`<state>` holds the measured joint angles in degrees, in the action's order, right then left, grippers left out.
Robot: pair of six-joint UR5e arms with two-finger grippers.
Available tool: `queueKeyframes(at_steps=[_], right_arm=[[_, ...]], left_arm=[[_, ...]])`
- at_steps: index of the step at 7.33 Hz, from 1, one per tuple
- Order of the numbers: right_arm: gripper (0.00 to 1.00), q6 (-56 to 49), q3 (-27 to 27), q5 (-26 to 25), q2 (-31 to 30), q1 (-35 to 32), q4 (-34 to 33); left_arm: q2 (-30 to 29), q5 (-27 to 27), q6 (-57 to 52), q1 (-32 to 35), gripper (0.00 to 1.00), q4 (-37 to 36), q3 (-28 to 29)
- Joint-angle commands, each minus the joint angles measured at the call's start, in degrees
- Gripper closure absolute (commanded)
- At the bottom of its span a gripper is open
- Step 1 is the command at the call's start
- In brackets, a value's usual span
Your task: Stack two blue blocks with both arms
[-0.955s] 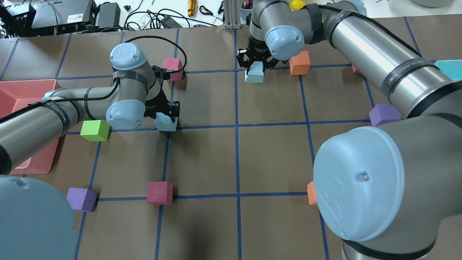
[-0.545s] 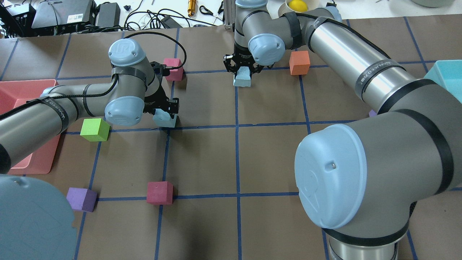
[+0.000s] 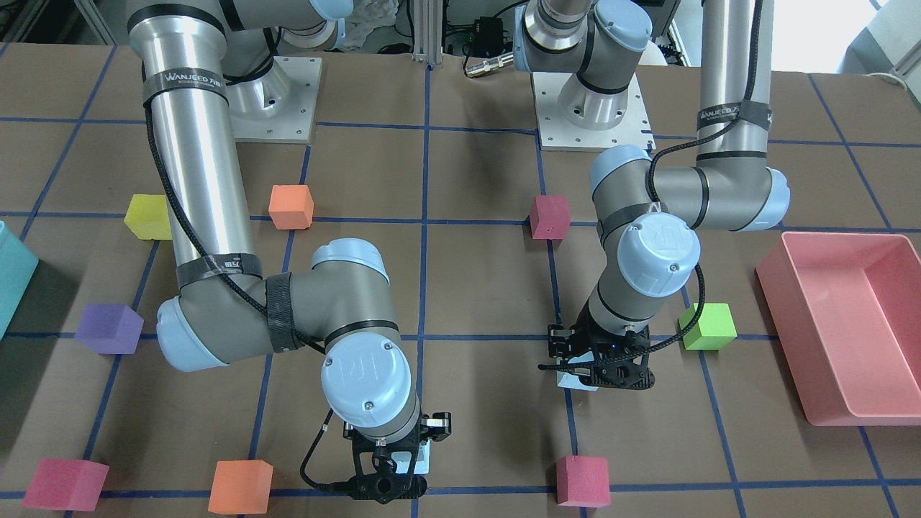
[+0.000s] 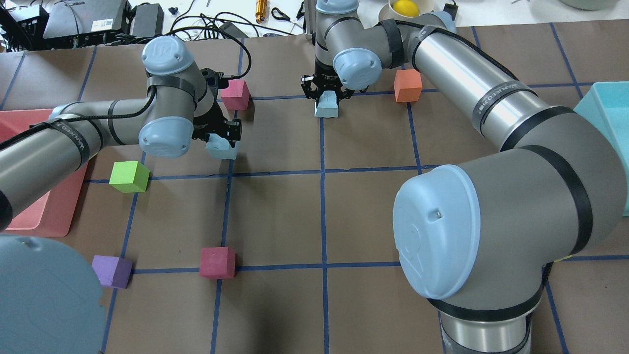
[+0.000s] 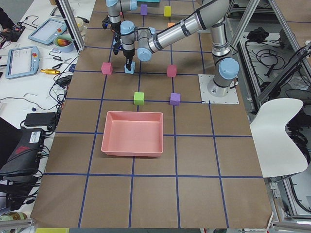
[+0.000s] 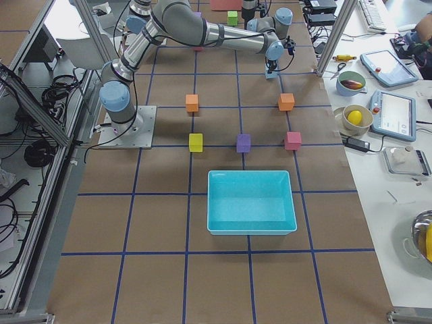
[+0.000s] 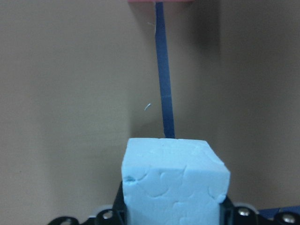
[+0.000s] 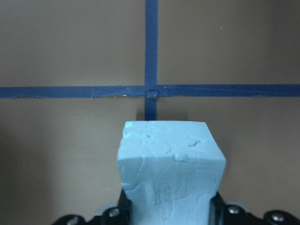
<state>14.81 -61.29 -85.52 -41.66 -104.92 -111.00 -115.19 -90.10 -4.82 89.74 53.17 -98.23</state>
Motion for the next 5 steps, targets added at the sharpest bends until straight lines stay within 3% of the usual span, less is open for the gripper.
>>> queueKeyframes(at_steps=[1, 2, 3, 4, 5], right_arm=[[0.98, 0.13, 0.38, 0.09, 1.14, -0.37, 0.0], [0.96, 0.22, 0.38, 0.09, 1.23, -0.63, 0.0], [0.8, 0.14, 0.38, 0.09, 1.23, -0.63, 0.0], [0.55, -0.39, 0.38, 0.09, 1.49, -0.63, -1.22], [0.01, -0.39, 0.38, 0.09, 1.84, -0.63, -1.67]], left_arm=[[-0.21, 0.19, -0.01, 0.0, 0.91, 1.23, 2.08], [-0.3, 0.36, 0.08, 0.08, 0.91, 1.32, 2.86], [-0.21, 0.28, 0.51, 0.08, 0.91, 4.02, 4.79], [-0.39, 0.28, 0.52, 0.08, 0.91, 8.39, 7.85], [-1.0, 0.36, 0.6, 0.17, 0.91, 11.22, 10.75]])
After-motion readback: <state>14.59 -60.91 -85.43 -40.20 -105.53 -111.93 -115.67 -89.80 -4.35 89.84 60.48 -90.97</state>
